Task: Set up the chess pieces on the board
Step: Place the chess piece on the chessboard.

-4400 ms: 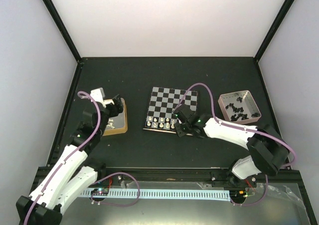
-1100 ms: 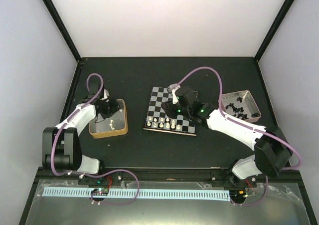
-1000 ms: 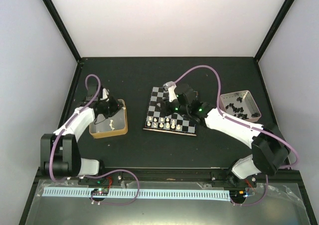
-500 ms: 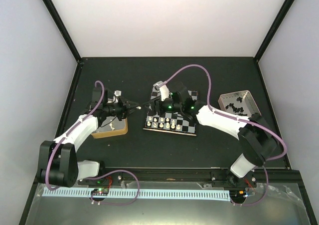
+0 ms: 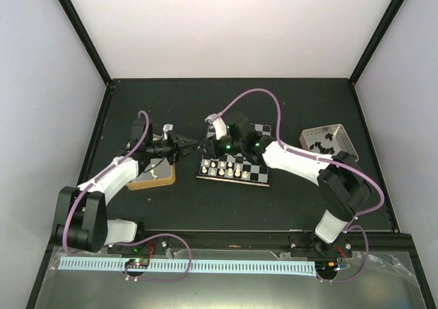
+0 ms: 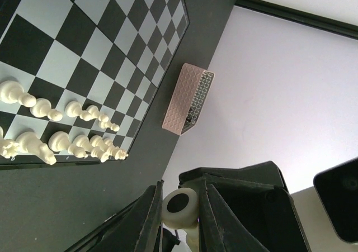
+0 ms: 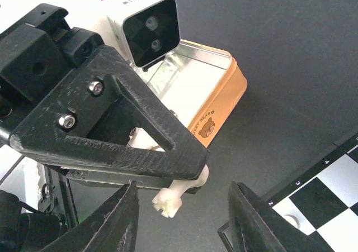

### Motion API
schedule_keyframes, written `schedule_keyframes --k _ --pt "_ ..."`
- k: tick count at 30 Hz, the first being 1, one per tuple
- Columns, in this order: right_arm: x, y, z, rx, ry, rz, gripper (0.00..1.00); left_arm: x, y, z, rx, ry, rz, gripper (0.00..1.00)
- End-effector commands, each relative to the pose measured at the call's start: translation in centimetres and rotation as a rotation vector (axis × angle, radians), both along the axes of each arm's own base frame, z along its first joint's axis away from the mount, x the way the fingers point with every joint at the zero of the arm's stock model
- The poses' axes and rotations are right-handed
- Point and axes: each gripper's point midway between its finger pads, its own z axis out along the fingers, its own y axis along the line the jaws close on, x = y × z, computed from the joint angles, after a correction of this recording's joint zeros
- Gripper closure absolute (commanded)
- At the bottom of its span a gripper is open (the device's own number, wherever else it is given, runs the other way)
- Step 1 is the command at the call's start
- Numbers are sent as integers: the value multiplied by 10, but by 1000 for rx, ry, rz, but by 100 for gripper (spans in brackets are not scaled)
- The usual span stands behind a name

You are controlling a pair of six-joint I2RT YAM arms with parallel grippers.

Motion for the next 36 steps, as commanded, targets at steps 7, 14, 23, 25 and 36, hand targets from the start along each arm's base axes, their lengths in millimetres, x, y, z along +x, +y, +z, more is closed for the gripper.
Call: schedule_keyframes --k 7,14,23,25,36 --pt "5 6 -1 -89 -123 -20 64 -3 -6 -2 -44 67 -7 90" --pt "13 3 4 -137 -204 -72 74 -6 -8 -3 -58 99 -9 90" --pt "21 -5 17 -158 -252 -141 94 -8 -9 -4 -54 124 -7 80" --pt "21 -9 23 -152 -254 -160 96 -9 -7 -4 -33 117 9 71" --pt "20 -96 -1 -358 -48 -316 98 11 24 12 246 -138 55 37"
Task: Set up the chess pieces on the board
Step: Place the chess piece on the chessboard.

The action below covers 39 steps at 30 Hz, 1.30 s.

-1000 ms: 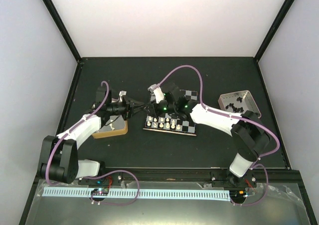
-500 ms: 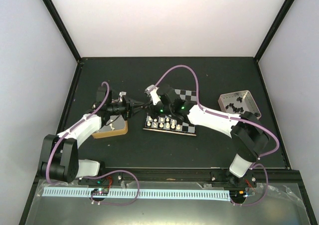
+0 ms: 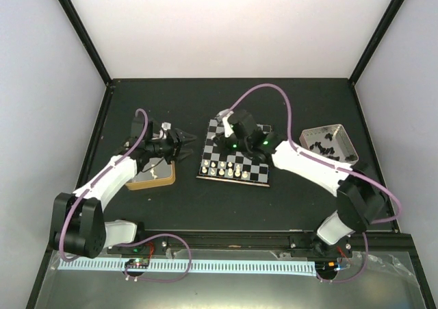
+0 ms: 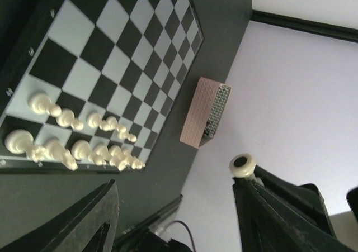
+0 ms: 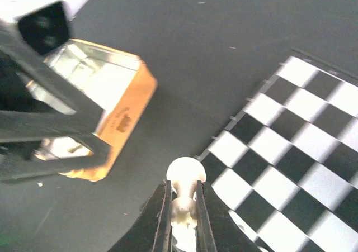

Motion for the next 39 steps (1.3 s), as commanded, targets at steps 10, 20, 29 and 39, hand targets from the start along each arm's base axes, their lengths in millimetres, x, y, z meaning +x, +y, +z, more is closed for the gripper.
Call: schedule_keyframes --k 10,20,29,39 --pt "-36 -165 -82 -431 435 -323 98 21 77 24 564 -341 121 32" --pt "-61 -187 -128 -592 588 -349 97 22 86 15 631 -330 96 32" --pt "-67 -187 -140 -619 631 -326 94 23 89 8 628 -296 103 31" --pt "-70 -183 -150 -617 665 -305 88 24 91 4 630 -283 101 31"
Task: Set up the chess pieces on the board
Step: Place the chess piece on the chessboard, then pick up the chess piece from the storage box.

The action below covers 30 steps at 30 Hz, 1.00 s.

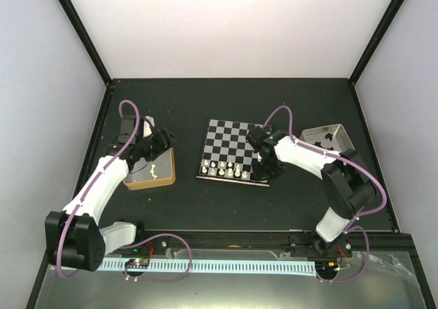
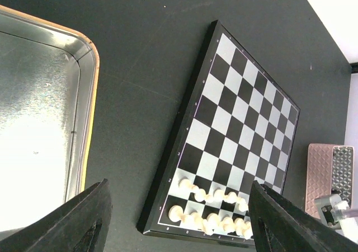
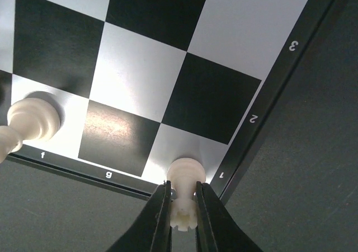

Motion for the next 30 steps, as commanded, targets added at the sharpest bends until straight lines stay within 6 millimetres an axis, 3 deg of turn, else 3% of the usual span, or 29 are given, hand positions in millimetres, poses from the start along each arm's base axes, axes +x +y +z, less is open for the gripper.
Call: schedule_keyframes --k 1,5,10,13,16,22,30 --pt "-4 1 -6 -1 25 5 87 7 4 11 18 -27 3 31" --pt "-2 -1 -2 -9 10 -16 74 6 10 9 39 -15 19 31" --pt "12 2 22 16 -76 -45 61 4 37 6 110 8 80 27" --pt "24 6 38 46 -147 -59 60 -2 57 -1 174 44 119 24" --pt "39 11 51 72 -226 -69 59 -15 72 -21 219 122 136 24" --pt "58 22 66 114 -299 -69 60 -42 80 -70 272 319 95 28" --pt "69 30 73 136 -343 -52 67 -41 82 -107 308 463 26 45"
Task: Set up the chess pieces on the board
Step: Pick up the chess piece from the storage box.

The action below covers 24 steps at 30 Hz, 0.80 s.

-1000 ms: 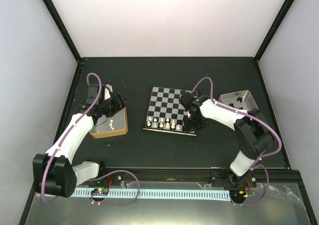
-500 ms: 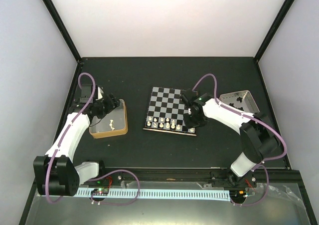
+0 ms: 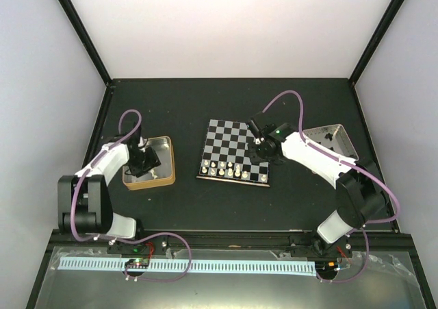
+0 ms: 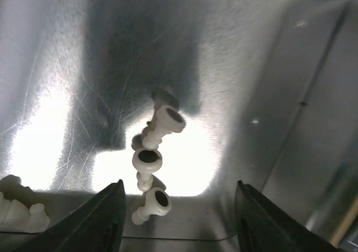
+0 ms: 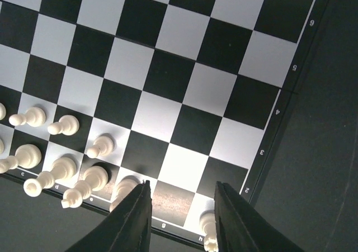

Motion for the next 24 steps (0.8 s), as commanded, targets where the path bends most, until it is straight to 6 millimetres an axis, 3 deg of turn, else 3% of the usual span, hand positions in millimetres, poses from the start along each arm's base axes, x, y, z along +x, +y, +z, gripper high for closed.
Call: schedule_keyframes --k 1,7,13,24 --pt "15 6 13 18 -70 4 68 0 5 -9 23 64 -41 48" --pt "16 9 15 42 -89 2 71 7 12 -18 66 112 -47 57" --pt "19 10 13 34 -98 8 72 13 15 -27 79 145 -48 60" --pt "25 12 12 30 -106 20 75 20 26 -32 136 169 -44 79"
